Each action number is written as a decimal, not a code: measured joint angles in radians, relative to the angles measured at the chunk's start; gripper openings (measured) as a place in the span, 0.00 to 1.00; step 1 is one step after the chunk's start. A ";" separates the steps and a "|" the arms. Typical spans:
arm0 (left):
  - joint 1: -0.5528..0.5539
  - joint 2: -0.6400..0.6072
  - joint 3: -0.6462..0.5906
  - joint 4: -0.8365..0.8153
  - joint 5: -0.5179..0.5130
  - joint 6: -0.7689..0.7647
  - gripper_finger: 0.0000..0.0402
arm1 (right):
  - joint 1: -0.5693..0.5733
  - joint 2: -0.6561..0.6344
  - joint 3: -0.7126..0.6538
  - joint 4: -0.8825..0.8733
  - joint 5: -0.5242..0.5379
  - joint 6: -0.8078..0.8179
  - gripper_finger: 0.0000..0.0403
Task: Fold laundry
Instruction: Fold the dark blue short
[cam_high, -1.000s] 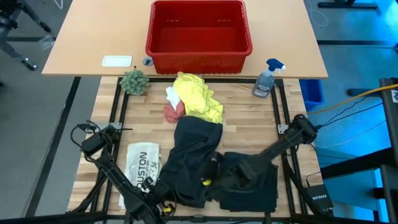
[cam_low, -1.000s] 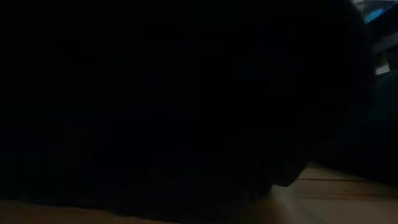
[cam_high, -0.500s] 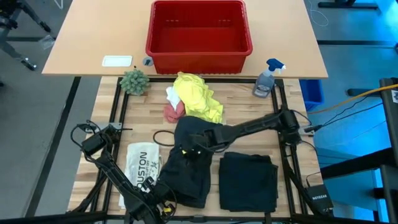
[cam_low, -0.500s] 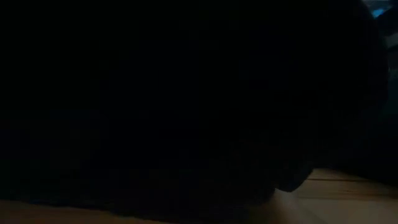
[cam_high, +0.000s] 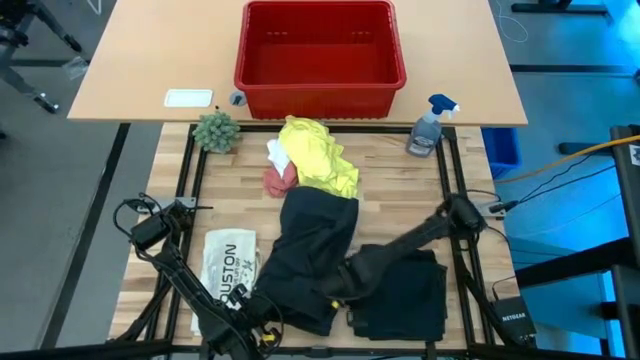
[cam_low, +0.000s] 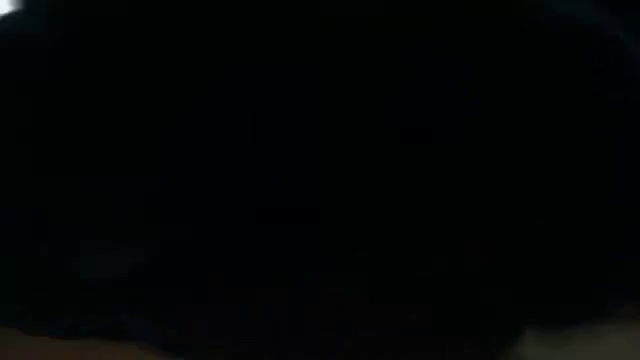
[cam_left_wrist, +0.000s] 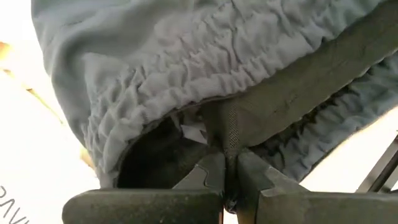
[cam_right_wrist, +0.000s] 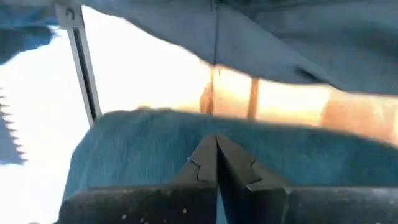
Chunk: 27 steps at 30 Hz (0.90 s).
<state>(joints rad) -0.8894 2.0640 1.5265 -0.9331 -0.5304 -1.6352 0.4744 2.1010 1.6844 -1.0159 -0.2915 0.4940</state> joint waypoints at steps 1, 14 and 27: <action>0.000 0.000 0.000 0.002 0.000 0.000 0.00 | 0.015 -0.021 0.000 -0.013 0.030 0.002 0.00; 0.002 0.000 0.000 0.036 0.000 0.015 0.00 | -0.058 -0.100 0.002 0.490 0.337 0.109 0.00; -0.005 0.000 0.000 0.024 -0.008 -0.003 0.00 | -0.031 0.035 0.000 0.259 -0.024 0.099 0.00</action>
<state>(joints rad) -0.8944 2.0640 1.5262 -0.9086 -0.5385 -1.6380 0.4434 2.1365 1.6840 -0.7569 -0.3156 0.5925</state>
